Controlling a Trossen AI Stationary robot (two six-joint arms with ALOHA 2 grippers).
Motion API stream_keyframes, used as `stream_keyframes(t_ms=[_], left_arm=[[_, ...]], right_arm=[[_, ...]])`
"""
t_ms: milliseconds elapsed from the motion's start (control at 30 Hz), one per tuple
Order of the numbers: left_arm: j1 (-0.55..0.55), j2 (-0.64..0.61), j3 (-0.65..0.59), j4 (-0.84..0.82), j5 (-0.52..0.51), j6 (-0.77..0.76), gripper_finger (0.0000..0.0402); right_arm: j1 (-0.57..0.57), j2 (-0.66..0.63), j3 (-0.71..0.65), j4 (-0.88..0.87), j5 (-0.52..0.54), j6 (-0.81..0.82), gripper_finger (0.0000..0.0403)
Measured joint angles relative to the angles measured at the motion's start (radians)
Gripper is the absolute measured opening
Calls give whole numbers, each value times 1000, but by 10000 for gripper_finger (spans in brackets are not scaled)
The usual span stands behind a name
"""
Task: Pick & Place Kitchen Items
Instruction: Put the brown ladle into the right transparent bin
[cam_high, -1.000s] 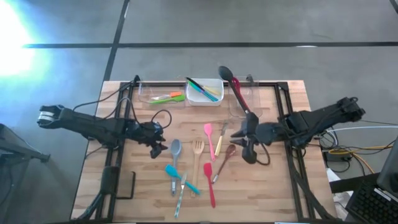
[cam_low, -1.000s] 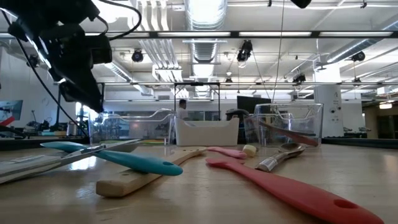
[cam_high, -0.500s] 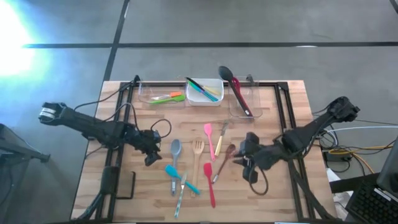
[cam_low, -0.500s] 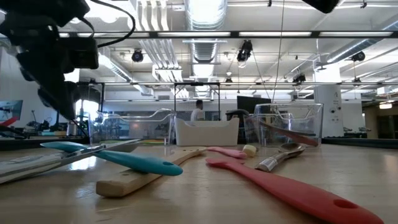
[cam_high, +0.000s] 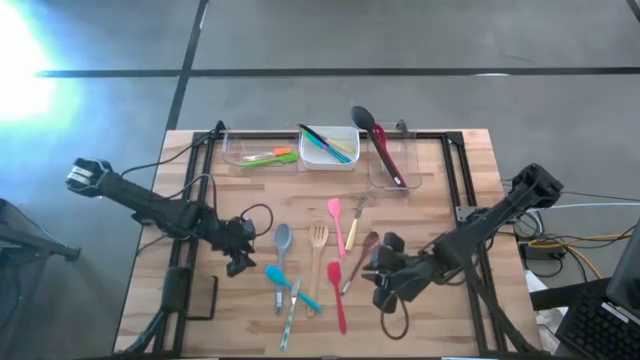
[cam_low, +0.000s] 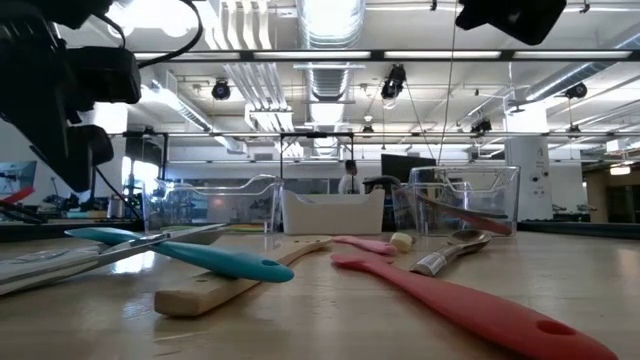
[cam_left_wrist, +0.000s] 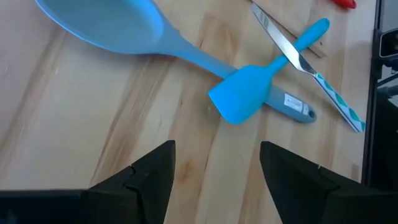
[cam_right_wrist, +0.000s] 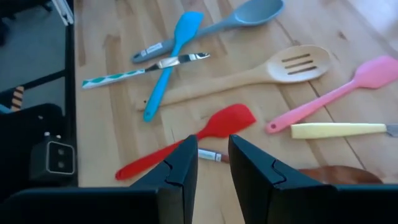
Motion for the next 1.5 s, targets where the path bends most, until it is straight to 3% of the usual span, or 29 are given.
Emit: stream_keyframes(t_ms=[467, 633, 833, 967, 1500], left_arm=[[-39, 0, 0, 3, 46, -71, 236], [-46, 0, -18, 3, 46, -87, 236], [-46, 0, -60, 5, 39, -119, 236], [-45, 0, -81, 4, 22, -132, 236], [-45, 0, -112, 3, 14, -142, 236]], right_arm=[[12, 139, 72, 44, -7, -7, 80], [45, 139, 58, 44, -10, 61, 84], [67, 137, 6, 42, 74, 229, 78], [35, 139, -16, 42, 75, 311, 78], [-108, 139, -20, 40, 38, 323, 82]])
